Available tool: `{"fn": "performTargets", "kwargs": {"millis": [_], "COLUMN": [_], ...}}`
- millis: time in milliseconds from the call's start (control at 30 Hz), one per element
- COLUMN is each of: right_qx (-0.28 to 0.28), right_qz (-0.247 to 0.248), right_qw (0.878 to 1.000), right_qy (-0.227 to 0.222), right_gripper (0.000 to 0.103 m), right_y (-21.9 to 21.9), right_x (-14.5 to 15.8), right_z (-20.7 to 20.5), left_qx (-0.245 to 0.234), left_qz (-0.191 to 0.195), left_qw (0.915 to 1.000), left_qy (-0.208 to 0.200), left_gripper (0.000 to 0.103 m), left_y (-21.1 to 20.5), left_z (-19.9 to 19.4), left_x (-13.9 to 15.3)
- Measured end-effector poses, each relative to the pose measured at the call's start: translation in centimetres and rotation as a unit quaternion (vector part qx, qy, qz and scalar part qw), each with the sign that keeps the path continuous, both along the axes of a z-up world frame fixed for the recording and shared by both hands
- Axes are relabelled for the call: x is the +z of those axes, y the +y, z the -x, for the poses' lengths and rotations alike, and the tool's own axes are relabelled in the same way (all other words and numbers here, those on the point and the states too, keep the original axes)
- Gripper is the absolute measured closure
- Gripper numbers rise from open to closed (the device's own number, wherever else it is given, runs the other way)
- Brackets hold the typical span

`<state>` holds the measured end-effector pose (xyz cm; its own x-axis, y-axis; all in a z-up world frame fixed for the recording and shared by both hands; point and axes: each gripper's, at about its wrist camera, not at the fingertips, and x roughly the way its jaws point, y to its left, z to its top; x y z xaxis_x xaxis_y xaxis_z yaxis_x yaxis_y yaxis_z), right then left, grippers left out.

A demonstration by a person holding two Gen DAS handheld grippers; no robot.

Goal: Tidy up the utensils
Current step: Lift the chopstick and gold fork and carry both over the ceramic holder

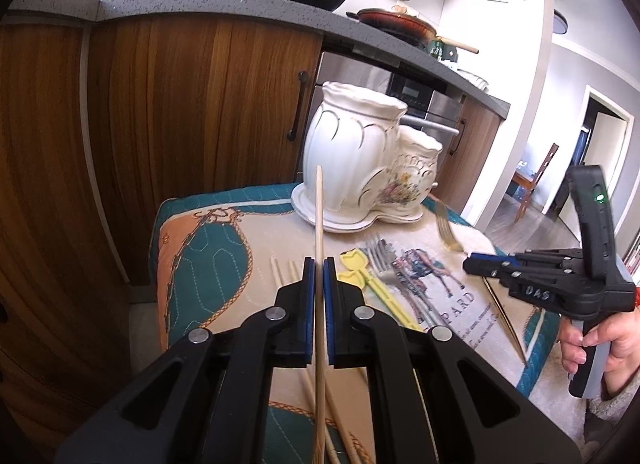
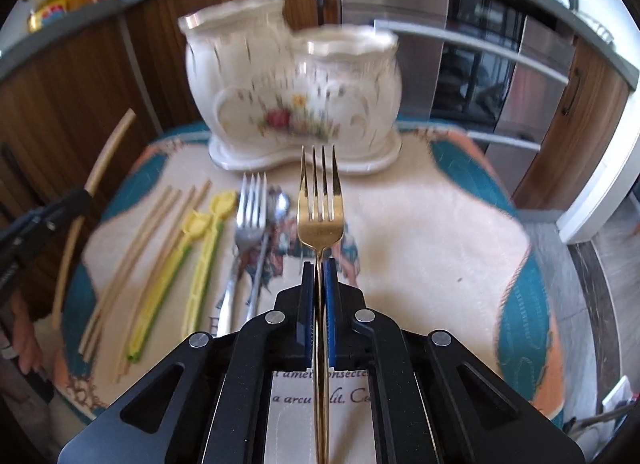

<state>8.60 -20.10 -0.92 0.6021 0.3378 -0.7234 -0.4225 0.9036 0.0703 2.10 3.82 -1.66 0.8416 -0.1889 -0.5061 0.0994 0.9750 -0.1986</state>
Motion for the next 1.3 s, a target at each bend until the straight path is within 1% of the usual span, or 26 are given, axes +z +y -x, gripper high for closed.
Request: {"fn": "performTargets", "kwargs": {"millis": [100, 233, 300, 400, 533, 667, 800, 967, 1133, 1233, 1300], "right_qx": [0.0, -0.009, -0.014, -0.021, -0.024, -0.024, -0.023, -0.021, -0.023, -0.028, -0.032], "right_qz": [-0.023, -0.051, -0.055, -0.06, -0.075, -0.096, -0.113, -0.143, -0.155, -0.156, -0.153], "right_qw": [0.999, 0.993, 0.987, 0.976, 0.964, 0.956, 0.951, 0.943, 0.938, 0.936, 0.937], "right_qy": [-0.038, -0.107, -0.147, -0.207, -0.254, -0.276, -0.287, -0.3, -0.31, -0.315, -0.313], "right_gripper": [0.097, 0.097, 0.097, 0.097, 0.097, 0.097, 0.097, 0.097, 0.097, 0.097, 0.097], "right_y": [-0.8, -1.6, -1.6, -1.5, -1.5, -1.6, -1.8, -1.7, -0.7, -0.2, 0.0], "right_x": [1.7, 4.3, 5.4, 7.2, 9.5, 11.5, 13.0, 14.7, 15.1, 14.7, 14.4], "right_z": [0.8, 1.6, 2.0, 2.4, 1.9, 0.7, -1.0, -3.7, -6.0, -7.5, -8.4], "left_qx": [-0.001, -0.002, -0.001, -0.001, -0.002, -0.008, -0.015, -0.027, -0.026, -0.017, -0.005], "left_qz": [-0.003, -0.003, -0.003, 0.001, 0.002, 0.007, 0.01, 0.012, 0.031, 0.032, 0.03], "left_qw": [0.9999, 0.9994, 0.9989, 0.9979, 0.9961, 0.9929, 0.9867, 0.9819, 0.9789, 0.976, 0.9754], "left_qy": [-0.011, -0.033, -0.046, -0.064, -0.088, -0.119, -0.161, -0.187, -0.2, -0.215, -0.218], "left_gripper": [0.099, 0.099, 0.099, 0.099, 0.099, 0.099, 0.099, 0.099, 0.099, 0.099, 0.099], "left_y": [-0.2, -0.2, -0.1, 0.1, 0.0, -0.3, -0.9, -2.1, -2.6, -2.8, -3.0], "left_z": [0.2, 0.5, 0.6, 0.6, -0.1, -1.6, -3.9, -8.0, -12.0, -14.1, -15.5], "left_x": [0.8, 2.3, 3.1, 4.2, 6.2, 8.4, 11.3, 13.9, 14.9, 14.7, 14.4]}}
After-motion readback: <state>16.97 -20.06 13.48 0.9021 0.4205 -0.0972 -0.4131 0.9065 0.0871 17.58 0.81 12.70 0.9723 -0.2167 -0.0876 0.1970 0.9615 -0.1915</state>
